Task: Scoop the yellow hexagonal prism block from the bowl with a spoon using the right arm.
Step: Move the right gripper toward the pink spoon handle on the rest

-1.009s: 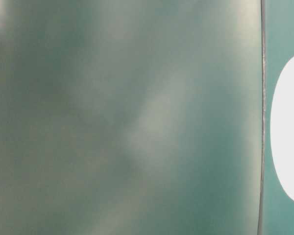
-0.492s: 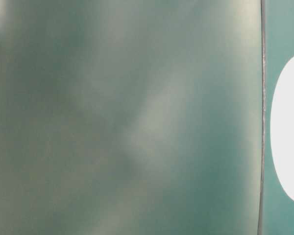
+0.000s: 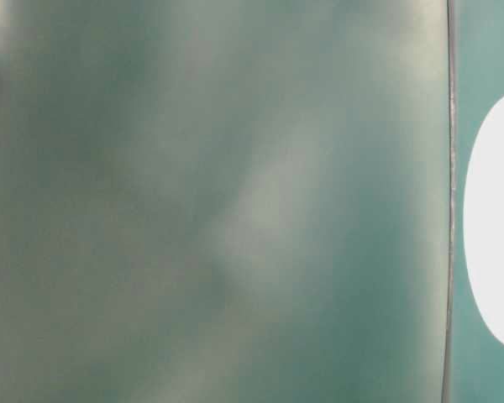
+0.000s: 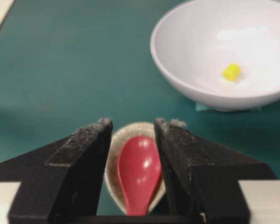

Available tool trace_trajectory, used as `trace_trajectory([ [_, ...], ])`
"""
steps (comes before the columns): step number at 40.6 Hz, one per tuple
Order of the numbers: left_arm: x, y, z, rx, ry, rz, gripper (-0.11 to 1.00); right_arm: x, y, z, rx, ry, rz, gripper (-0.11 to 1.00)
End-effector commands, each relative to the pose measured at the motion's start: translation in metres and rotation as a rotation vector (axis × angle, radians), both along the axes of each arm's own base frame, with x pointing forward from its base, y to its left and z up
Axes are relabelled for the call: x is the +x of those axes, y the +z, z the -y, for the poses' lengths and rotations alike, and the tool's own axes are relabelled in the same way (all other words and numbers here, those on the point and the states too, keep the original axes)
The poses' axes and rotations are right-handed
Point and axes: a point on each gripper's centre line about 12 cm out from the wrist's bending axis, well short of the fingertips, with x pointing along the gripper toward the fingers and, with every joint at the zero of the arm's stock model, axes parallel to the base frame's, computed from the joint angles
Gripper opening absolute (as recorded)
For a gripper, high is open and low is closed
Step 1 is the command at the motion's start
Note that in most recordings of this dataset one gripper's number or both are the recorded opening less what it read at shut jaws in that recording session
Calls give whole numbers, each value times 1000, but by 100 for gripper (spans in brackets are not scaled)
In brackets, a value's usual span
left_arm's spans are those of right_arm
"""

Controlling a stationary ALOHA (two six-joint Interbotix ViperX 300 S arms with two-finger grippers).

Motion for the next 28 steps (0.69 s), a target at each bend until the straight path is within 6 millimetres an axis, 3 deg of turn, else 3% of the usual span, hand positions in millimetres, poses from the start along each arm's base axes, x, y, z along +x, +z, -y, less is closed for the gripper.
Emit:
trace_trajectory([
  [1, 2, 8, 0, 3, -1, 18, 0, -1, -1, -3, 4, -2, 32, 50],
  [28, 2, 6, 0, 3, -1, 14, 0, -9, -50, -21, -45, -41, -47, 50],
])
